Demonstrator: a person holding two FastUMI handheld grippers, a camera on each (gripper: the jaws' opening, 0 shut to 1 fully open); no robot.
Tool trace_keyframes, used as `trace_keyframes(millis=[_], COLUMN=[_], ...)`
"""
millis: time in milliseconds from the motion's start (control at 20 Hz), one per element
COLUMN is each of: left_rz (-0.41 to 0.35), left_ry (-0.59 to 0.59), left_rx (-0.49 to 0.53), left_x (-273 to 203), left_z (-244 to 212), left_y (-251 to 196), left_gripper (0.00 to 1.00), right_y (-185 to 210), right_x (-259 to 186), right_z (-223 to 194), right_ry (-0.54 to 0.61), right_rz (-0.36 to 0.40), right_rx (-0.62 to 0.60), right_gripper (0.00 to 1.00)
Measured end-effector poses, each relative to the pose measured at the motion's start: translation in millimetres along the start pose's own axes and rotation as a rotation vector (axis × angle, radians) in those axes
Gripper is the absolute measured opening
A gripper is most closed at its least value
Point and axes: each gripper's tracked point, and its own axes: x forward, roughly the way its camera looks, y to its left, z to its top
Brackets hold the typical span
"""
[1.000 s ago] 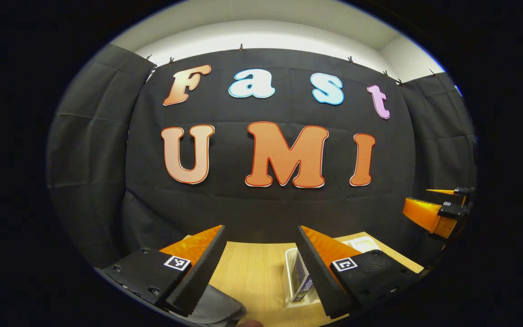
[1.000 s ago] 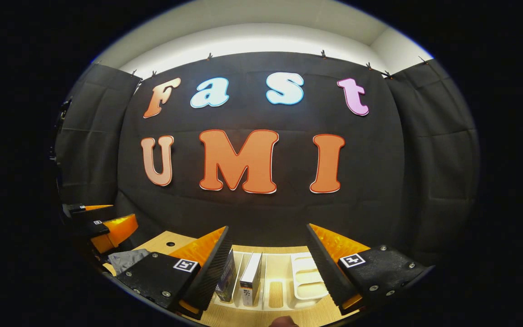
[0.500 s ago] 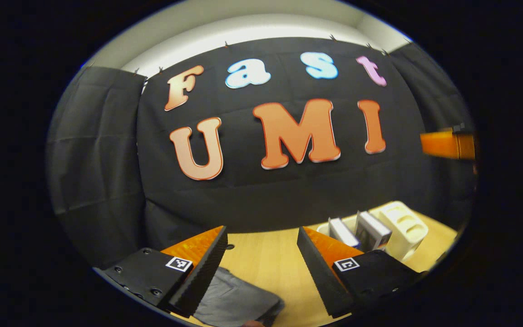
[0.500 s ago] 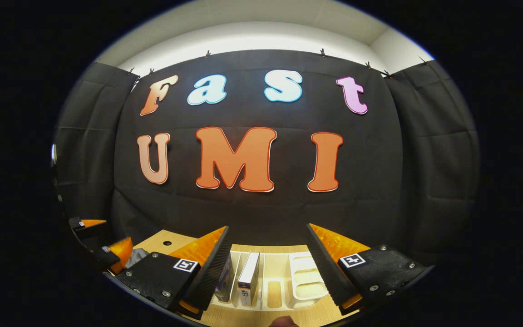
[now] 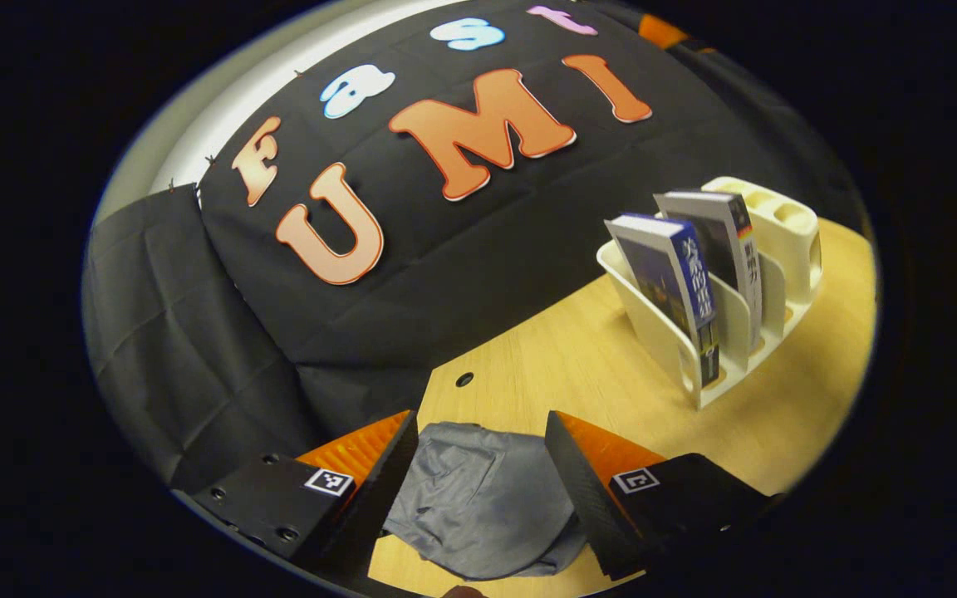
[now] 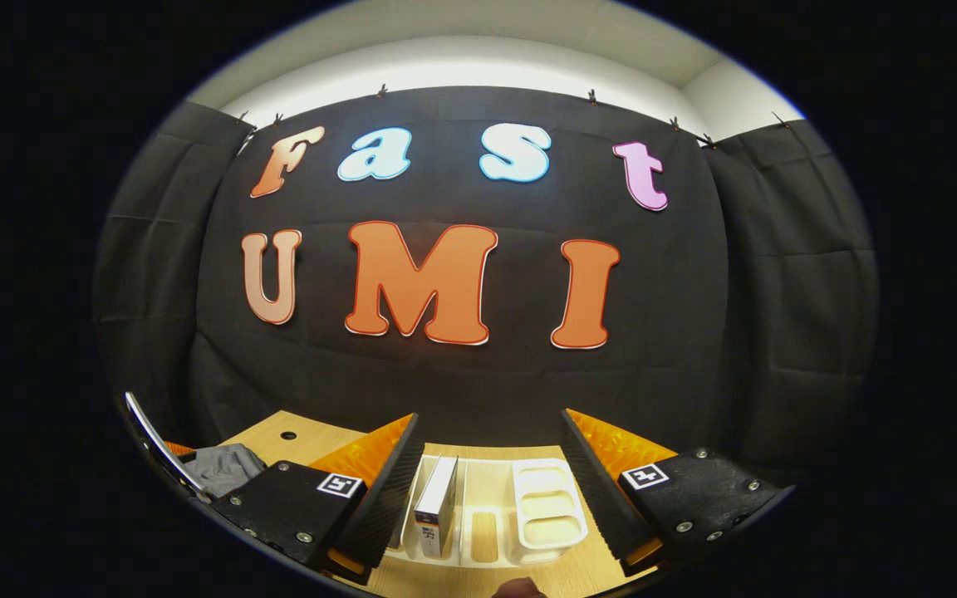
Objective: Open the schoolbag, grab two books from the bookshelf and put them into the schoolbag.
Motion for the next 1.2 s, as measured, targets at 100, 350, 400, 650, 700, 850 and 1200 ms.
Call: trace_keyframes(millis=[100,350,400,650,700,850,1200], left_rz=[0.001,-0.018,-0.017,-0.022,-0.023,-0.020,0.013], left_ry=[0.015,0.070,0.076,0.126,0.139,0.184,0.184], left_rx=[0.074,0.210,0.233,0.322,0.341,0.394,0.486], left_x=[2.7,-2.0,-2.6,-4.6,-7.1,-4.9,-7.7], left_z=[-9.8,-50.1,-56.1,-84.9,-91.4,-108.0,-118.6], left_y=[0.7,-21.4,-25.5,-42.2,-44.5,-50.6,-71.1], left_gripper=[0.97,0.97,0.97,0.96,0.95,0.95,0.88], right_y=[-5.4,-16.3,-18.0,-29.3,-31.2,-37.9,-59.7], right_x=[0.9,0.8,1.4,2.3,2.0,3.6,-2.3], right_z=[0.8,-2.7,-5.1,-14.9,-16.2,-19.1,-24.1], right_ry=[-0.009,-0.020,-0.016,-0.002,-0.003,0.000,-0.002], right_rz=[-0.014,-0.037,-0.037,-0.045,-0.047,-0.050,-0.053], right_rx=[-0.019,-0.053,-0.047,-0.042,-0.042,-0.035,-0.033], right_gripper=[0.97,0.97,0.97,0.97,0.97,0.97,0.97])
